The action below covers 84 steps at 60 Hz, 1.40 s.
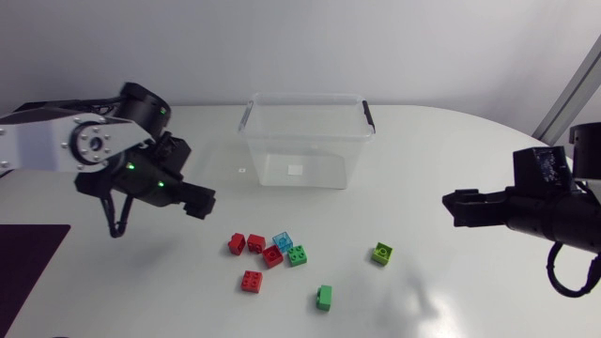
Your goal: Place the duplo bricks in the container
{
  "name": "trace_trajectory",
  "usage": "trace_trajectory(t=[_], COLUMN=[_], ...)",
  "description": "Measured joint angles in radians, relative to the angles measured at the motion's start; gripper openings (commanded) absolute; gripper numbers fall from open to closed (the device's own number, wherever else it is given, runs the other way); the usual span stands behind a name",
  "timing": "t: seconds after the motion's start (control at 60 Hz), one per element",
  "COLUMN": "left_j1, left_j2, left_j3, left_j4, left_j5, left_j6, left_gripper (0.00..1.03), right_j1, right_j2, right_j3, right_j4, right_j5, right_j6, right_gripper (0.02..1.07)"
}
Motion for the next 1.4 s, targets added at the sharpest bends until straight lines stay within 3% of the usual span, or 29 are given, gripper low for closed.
trace_trajectory(t=[0.233, 0.467, 0.7, 0.8, 0.9, 1.0, 1.25, 1.4], left_j1=[-0.076, -0.146, -0.151, -0.151, -0.151, -0.155, -0.206, -0.196], left_j2=[0.175, 0.248, 0.259, 0.279, 0.311, 0.334, 0.325, 0.278], left_j3=[0.043, 0.068, 0.069, 0.069, 0.069, 0.068, 0.054, 0.050], left_j4=[-0.008, -0.007, -0.016, -0.014, -0.004, 0.008, 0.016, -0.028], left_j5=[0.003, 0.014, 0.014, 0.014, 0.014, 0.014, 0.012, 0.011], left_j6=[-0.001, -0.008, -0.020, -0.020, -0.027, -0.027, -0.023, -0.007], left_gripper=[0.82, 0.78, 0.72, 0.61, 0.41, 0.29, 0.23, 0.20], right_j1=[0.004, 0.043, 0.101, 0.130, 0.173, 0.227, 0.332, 0.337], right_j2=[0.148, 0.244, 0.298, 0.309, 0.341, 0.407, 0.528, 0.615], right_j3=[0.049, 0.050, 0.050, 0.049, 0.048, 0.048, 0.052, 0.057], right_j4=[-0.104, -0.103, -0.069, -0.021, 0.035, 0.036, 0.047, 0.065], right_j5=[0.011, 0.000, -0.003, -0.001, 0.031, 0.041, 0.045, 0.016], right_j6=[-0.158, -0.223, -0.226, -0.235, -0.249, -0.268, -0.311, -0.346], right_gripper=[1.03, 1.03, 1.03, 1.02, 1.02, 1.02, 1.02, 0.94])
